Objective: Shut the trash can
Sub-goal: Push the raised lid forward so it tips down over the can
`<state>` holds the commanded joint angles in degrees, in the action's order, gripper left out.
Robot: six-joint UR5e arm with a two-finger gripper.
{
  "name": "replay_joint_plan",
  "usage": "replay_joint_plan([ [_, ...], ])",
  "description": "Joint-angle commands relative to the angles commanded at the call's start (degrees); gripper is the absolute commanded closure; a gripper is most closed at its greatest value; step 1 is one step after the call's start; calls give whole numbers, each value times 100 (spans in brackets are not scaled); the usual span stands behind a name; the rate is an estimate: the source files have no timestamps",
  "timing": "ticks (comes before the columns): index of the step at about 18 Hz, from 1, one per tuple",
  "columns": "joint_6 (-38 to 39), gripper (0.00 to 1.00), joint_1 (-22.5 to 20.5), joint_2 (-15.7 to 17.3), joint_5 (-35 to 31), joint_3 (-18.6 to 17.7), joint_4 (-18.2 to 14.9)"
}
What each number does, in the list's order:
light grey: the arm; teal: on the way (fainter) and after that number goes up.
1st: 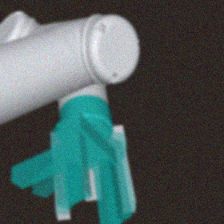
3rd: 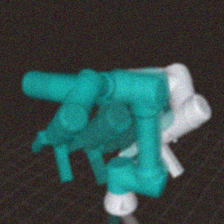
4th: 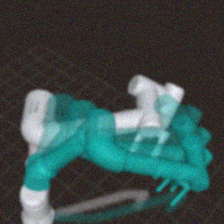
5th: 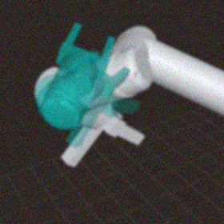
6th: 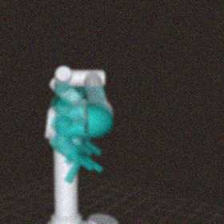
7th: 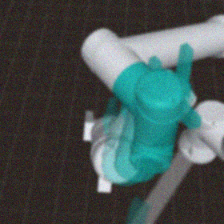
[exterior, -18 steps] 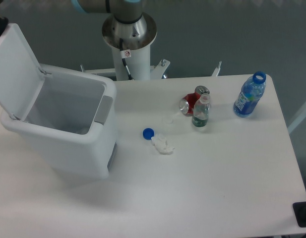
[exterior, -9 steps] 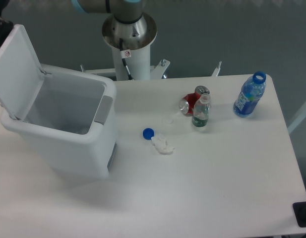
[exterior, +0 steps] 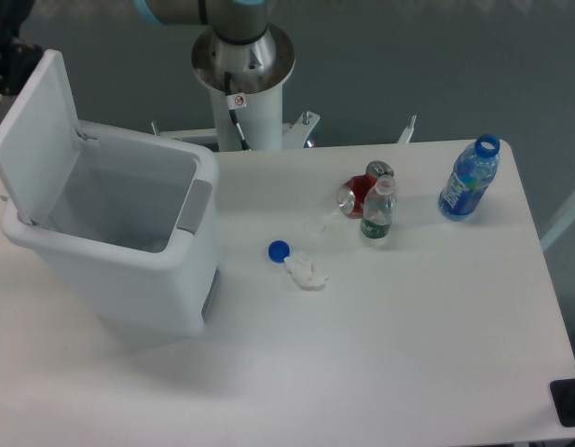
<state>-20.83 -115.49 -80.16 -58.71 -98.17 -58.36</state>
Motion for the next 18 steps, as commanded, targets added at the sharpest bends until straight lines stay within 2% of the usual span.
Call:
replay_joint_plan([
  [4,0,0,-141,18,-18,-9,0],
  [9,9,0,-202,-18,-430,0,0],
  [18,9,0,-632,-70,-448,-53,-9],
])
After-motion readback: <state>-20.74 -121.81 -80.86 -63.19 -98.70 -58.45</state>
